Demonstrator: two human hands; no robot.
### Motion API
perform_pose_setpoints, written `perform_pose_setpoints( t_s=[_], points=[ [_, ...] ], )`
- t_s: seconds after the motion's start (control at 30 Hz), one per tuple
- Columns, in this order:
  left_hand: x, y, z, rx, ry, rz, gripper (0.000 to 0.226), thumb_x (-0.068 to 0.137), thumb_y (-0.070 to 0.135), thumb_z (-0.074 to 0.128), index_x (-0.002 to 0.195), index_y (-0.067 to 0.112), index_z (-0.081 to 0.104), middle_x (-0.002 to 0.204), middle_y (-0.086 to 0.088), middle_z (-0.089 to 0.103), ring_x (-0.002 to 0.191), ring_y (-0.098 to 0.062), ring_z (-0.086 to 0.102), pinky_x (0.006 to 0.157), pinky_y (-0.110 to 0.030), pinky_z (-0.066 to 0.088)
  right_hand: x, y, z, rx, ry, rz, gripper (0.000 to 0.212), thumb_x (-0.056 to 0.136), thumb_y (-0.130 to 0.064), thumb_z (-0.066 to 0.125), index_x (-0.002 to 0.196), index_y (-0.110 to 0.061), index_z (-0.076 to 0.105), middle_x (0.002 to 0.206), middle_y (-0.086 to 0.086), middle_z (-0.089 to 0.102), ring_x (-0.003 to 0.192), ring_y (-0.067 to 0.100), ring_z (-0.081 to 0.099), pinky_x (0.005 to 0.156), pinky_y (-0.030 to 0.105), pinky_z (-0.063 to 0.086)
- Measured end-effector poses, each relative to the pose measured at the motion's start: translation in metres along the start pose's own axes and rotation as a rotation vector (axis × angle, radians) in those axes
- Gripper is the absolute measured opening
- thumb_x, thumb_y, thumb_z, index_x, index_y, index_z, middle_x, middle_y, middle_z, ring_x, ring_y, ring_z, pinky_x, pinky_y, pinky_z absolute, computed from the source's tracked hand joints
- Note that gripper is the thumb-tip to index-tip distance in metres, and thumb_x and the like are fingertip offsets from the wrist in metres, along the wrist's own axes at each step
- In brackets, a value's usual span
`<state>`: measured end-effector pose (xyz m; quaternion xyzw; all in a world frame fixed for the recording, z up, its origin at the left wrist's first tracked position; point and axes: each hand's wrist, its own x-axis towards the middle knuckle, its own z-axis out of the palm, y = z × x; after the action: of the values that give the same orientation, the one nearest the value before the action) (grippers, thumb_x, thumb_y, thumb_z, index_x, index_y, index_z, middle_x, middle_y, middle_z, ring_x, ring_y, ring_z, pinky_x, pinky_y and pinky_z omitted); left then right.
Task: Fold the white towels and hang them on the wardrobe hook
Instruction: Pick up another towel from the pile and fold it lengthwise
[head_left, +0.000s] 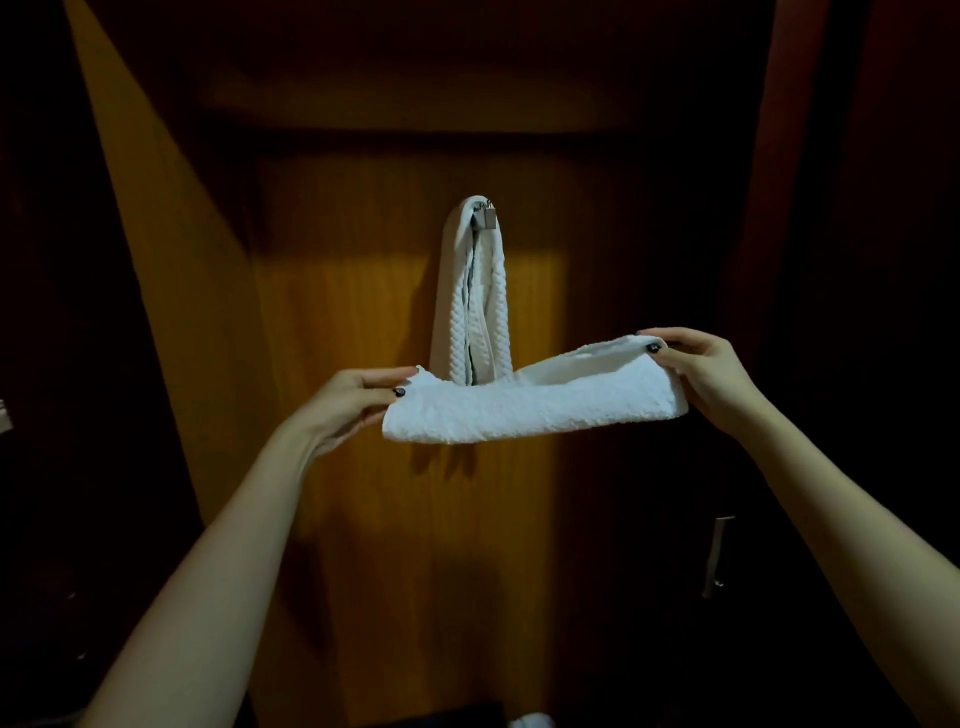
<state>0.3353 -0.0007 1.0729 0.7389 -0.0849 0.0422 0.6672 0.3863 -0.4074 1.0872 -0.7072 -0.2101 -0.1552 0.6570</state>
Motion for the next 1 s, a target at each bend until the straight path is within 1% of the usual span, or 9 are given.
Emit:
perform_pose_setpoints(
  t_s=[0.1, 0.2, 0.3, 0.43, 0.53, 0.63, 0.8, 0.87, 1.0],
  points=[
    [0.002, -0.005, 0.005, 0.032, 0.000, -0.057, 0.033, 0.086, -0.009, 0.058, 0.105, 0.015, 0.071, 0.115, -0.007, 0.069, 0.100, -0.016, 0.069, 0.075, -0.021, 0.057, 0.000, 0.006, 0.004, -0.026, 0.022, 0.006, 0.018, 0.092, -0.013, 0.062, 0.097, -0.025, 0.074, 0.098, 0.003, 0.074, 0.092, 0.021, 0.071, 0.073, 0.031, 0.056],
    [0.002, -0.014, 0.013, 0.122, 0.087, -0.016, 0.032, 0.084, -0.010, 0.058, 0.098, 0.015, 0.071, 0.114, -0.008, 0.068, 0.091, -0.014, 0.070, 0.069, -0.020, 0.056, -0.003, 0.007, 0.009, -0.098, 0.056, -0.016, 0.041, 0.089, -0.005, 0.060, 0.111, -0.040, 0.065, 0.107, 0.001, 0.070, 0.080, 0.013, 0.070, 0.064, 0.025, 0.056],
    [0.005, -0.016, 0.018, 0.275, 0.234, 0.124, 0.031, 0.080, -0.010, 0.059, 0.096, 0.014, 0.072, 0.121, -0.003, 0.059, 0.107, -0.016, 0.059, 0.087, -0.030, 0.050, -0.004, 0.005, 0.014, -0.186, 0.057, -0.064, 0.057, 0.089, 0.002, 0.051, 0.127, -0.040, 0.056, 0.123, -0.012, 0.056, 0.075, 0.001, 0.065, 0.057, 0.016, 0.050],
    [0.005, -0.009, 0.020, 0.223, 0.301, 0.288, 0.028, 0.081, -0.008, 0.059, 0.089, 0.015, 0.074, 0.111, 0.000, 0.066, 0.107, -0.013, 0.061, 0.081, -0.017, 0.049, -0.003, 0.000, 0.016, -0.224, 0.056, -0.002, 0.045, 0.092, 0.000, 0.042, 0.109, -0.030, 0.070, 0.117, -0.005, 0.065, 0.087, 0.002, 0.065, 0.067, 0.017, 0.049],
    [0.005, -0.001, 0.016, 0.220, 0.331, 0.350, 0.028, 0.083, -0.006, 0.060, 0.093, 0.017, 0.074, 0.110, 0.001, 0.069, 0.102, -0.005, 0.063, 0.075, -0.011, 0.050, 0.000, -0.006, 0.010, -0.078, -0.173, 0.145, 0.035, 0.092, -0.003, 0.054, 0.123, -0.017, 0.064, 0.124, -0.005, 0.061, 0.094, 0.000, 0.066, 0.068, 0.016, 0.053],
    [0.007, 0.003, 0.014, 0.126, 0.364, 0.321, 0.030, 0.082, -0.008, 0.062, 0.099, 0.014, 0.072, 0.115, -0.002, 0.067, 0.105, -0.008, 0.063, 0.086, -0.022, 0.051, 0.002, -0.009, 0.008, -0.121, -0.301, 0.248, 0.058, 0.084, 0.004, 0.066, 0.138, -0.010, 0.050, 0.120, -0.002, 0.061, 0.096, 0.007, 0.068, 0.071, 0.016, 0.055],
    [0.004, -0.001, 0.014, 0.202, 0.428, 0.215, 0.032, 0.077, -0.009, 0.064, 0.098, 0.013, 0.071, 0.106, -0.008, 0.067, 0.088, -0.012, 0.063, 0.069, -0.019, 0.049, -0.002, -0.001, 0.021, -0.193, -0.129, 0.172, 0.039, 0.081, 0.013, 0.062, 0.103, -0.018, 0.070, 0.113, 0.006, 0.065, 0.104, 0.018, 0.062, 0.072, 0.021, 0.055],
    [0.004, -0.004, 0.013, 0.288, 0.424, 0.160, 0.035, 0.078, -0.009, 0.063, 0.105, 0.011, 0.071, 0.111, -0.005, 0.063, 0.098, -0.014, 0.057, 0.075, -0.020, 0.045, -0.003, 0.005, 0.026, -0.193, -0.104, 0.160, 0.035, 0.082, 0.013, 0.060, 0.094, -0.018, 0.072, 0.115, 0.004, 0.064, 0.110, 0.020, 0.056, 0.081, 0.030, 0.055],
    [0.001, -0.005, 0.010, 0.297, 0.448, 0.157, 0.040, 0.077, -0.010, 0.063, 0.112, 0.009, 0.068, 0.121, -0.005, 0.060, 0.110, -0.017, 0.051, 0.083, -0.026, 0.044, -0.005, 0.010, 0.030, -0.327, -0.012, 0.053, 0.028, 0.086, 0.005, 0.063, 0.108, -0.011, 0.071, 0.121, 0.008, 0.064, 0.115, 0.022, 0.057, 0.097, 0.042, 0.051]
  ],
)
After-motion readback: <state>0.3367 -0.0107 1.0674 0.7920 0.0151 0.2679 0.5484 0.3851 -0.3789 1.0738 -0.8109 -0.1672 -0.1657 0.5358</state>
